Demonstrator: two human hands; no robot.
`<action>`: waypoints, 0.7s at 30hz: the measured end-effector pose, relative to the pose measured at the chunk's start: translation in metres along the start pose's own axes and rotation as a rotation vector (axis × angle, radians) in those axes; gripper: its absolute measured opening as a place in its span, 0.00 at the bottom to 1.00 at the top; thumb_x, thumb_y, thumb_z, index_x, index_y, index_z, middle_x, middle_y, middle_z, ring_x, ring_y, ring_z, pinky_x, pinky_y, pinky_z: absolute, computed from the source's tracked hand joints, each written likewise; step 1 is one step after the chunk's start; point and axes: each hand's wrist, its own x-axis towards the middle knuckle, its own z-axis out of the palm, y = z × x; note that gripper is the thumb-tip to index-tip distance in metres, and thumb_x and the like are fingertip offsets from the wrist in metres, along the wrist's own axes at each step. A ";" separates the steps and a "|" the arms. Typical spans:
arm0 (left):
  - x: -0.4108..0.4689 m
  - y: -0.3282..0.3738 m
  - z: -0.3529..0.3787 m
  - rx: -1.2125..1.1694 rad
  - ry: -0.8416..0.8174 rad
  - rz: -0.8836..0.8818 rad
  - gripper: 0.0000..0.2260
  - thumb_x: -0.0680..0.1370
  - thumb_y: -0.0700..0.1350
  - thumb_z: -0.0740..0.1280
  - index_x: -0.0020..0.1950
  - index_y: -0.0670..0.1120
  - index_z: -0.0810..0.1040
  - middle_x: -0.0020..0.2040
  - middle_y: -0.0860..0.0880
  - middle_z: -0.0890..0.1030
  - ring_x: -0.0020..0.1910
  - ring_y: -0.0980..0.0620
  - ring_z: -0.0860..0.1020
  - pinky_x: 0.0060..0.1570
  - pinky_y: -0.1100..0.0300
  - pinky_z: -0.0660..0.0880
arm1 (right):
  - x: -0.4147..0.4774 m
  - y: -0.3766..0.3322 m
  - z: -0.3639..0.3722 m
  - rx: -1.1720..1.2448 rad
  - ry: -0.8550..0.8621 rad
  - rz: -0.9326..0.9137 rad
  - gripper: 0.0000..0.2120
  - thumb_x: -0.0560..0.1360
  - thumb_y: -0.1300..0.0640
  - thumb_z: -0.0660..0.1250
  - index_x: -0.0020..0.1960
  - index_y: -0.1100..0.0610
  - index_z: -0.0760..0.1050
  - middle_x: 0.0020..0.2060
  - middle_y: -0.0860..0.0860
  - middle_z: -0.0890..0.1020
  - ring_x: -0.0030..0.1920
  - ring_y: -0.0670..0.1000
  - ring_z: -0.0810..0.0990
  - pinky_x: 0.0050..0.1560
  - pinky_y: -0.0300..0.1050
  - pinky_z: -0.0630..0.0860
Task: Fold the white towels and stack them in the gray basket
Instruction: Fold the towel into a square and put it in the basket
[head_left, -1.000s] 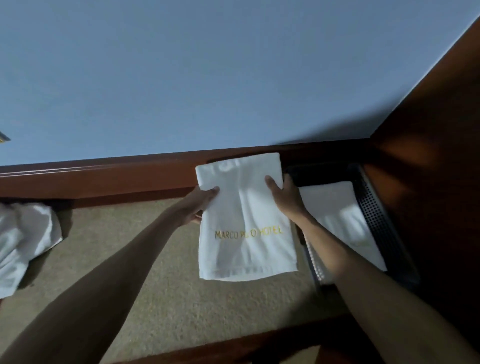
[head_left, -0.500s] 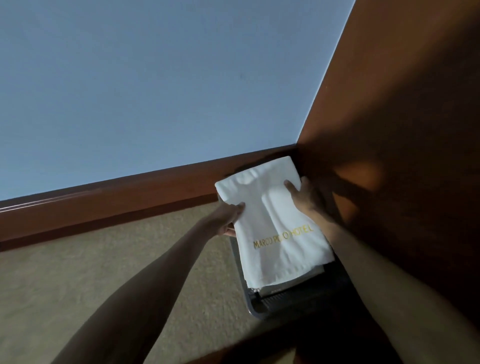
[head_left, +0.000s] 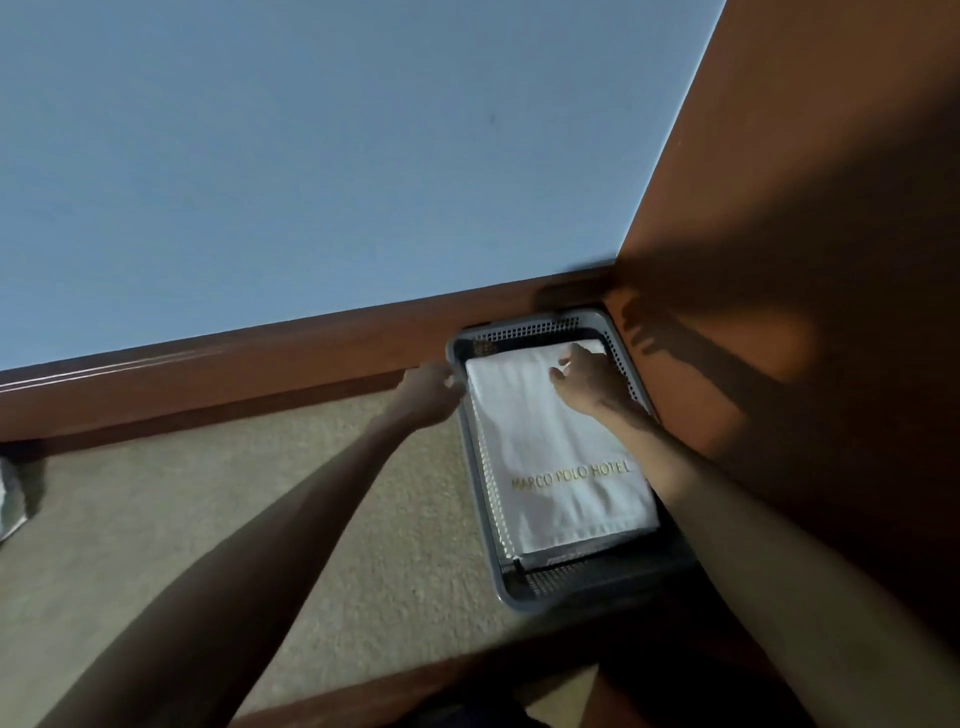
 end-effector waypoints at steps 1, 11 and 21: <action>-0.007 -0.010 -0.012 0.022 0.002 0.026 0.10 0.83 0.43 0.64 0.57 0.40 0.82 0.52 0.42 0.85 0.48 0.43 0.83 0.52 0.47 0.82 | -0.003 -0.016 0.001 0.000 -0.029 -0.040 0.17 0.81 0.48 0.63 0.65 0.56 0.74 0.61 0.55 0.81 0.62 0.59 0.79 0.58 0.50 0.75; -0.147 -0.144 -0.145 0.012 0.218 -0.054 0.10 0.83 0.46 0.66 0.59 0.43 0.83 0.52 0.48 0.84 0.46 0.51 0.82 0.49 0.55 0.79 | -0.062 -0.248 0.046 -0.102 -0.193 -0.481 0.10 0.79 0.51 0.67 0.54 0.55 0.82 0.54 0.53 0.85 0.54 0.55 0.83 0.52 0.49 0.78; -0.332 -0.333 -0.242 0.025 0.425 -0.249 0.09 0.82 0.49 0.66 0.57 0.48 0.84 0.52 0.51 0.85 0.49 0.52 0.83 0.51 0.54 0.78 | -0.188 -0.475 0.206 -0.246 -0.392 -0.702 0.15 0.80 0.52 0.66 0.59 0.62 0.81 0.54 0.59 0.85 0.46 0.53 0.85 0.41 0.45 0.72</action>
